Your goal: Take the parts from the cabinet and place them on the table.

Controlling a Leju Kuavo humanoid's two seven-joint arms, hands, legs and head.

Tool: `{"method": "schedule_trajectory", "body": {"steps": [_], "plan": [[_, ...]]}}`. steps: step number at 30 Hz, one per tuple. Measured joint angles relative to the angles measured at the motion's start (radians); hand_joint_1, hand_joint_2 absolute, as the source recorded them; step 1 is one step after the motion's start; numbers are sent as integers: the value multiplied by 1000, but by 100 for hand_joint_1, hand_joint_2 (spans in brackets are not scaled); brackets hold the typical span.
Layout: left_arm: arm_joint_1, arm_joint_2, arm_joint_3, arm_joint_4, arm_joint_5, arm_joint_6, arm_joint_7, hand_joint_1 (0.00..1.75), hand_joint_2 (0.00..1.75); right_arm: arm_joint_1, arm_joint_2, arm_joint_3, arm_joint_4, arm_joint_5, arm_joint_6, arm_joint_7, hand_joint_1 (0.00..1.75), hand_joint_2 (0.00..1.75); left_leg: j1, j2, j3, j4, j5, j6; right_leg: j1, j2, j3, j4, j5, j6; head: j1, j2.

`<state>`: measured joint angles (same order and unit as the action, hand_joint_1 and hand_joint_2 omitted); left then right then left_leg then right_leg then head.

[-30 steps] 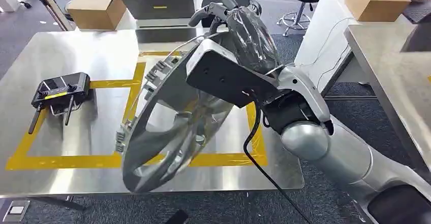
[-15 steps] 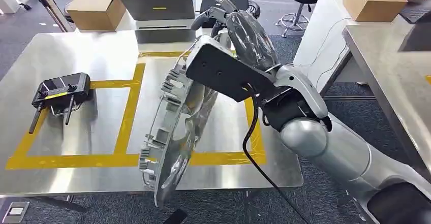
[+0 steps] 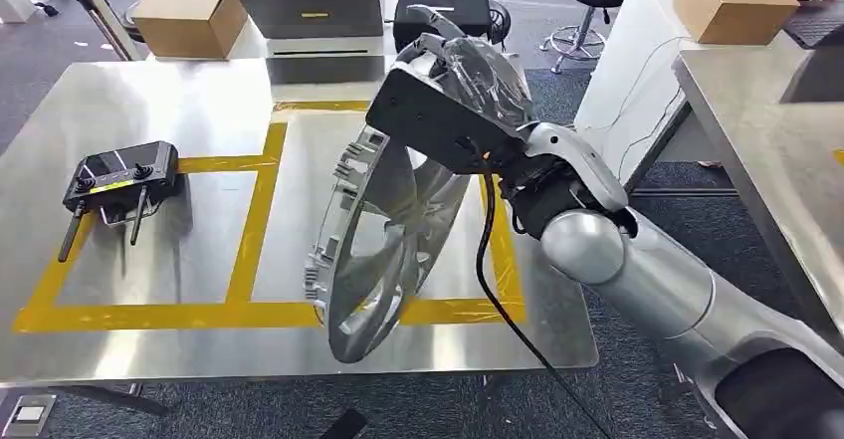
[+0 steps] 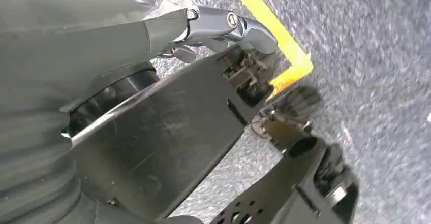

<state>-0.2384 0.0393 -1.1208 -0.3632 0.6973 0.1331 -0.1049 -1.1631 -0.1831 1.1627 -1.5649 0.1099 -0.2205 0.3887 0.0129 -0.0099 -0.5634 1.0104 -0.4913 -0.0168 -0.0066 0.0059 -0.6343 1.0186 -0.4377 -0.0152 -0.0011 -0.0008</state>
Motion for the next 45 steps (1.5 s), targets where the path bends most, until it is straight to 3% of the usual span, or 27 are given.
{"method": "schedule_trajectory", "body": {"steps": [15,33,45], "plan": [[29,-40,19,3,11,21,-9,0,175,-32,24,46,190,-2,56,20,175,175,0,0,2,0,0,0,0,-1,3,0,0,0,-1,0],[37,-73,22,16,46,13,-13,0,175,-111,131,92,553,-5,118,17,175,175,-1,-2,6,0,0,1,-1,-4,8,-2,-1,1,-1,0],[53,-85,22,26,62,6,-33,0,175,-184,219,140,781,-17,121,8,175,175,-1,-2,6,0,0,1,-1,-4,7,-2,-1,1,-2,0]]}}
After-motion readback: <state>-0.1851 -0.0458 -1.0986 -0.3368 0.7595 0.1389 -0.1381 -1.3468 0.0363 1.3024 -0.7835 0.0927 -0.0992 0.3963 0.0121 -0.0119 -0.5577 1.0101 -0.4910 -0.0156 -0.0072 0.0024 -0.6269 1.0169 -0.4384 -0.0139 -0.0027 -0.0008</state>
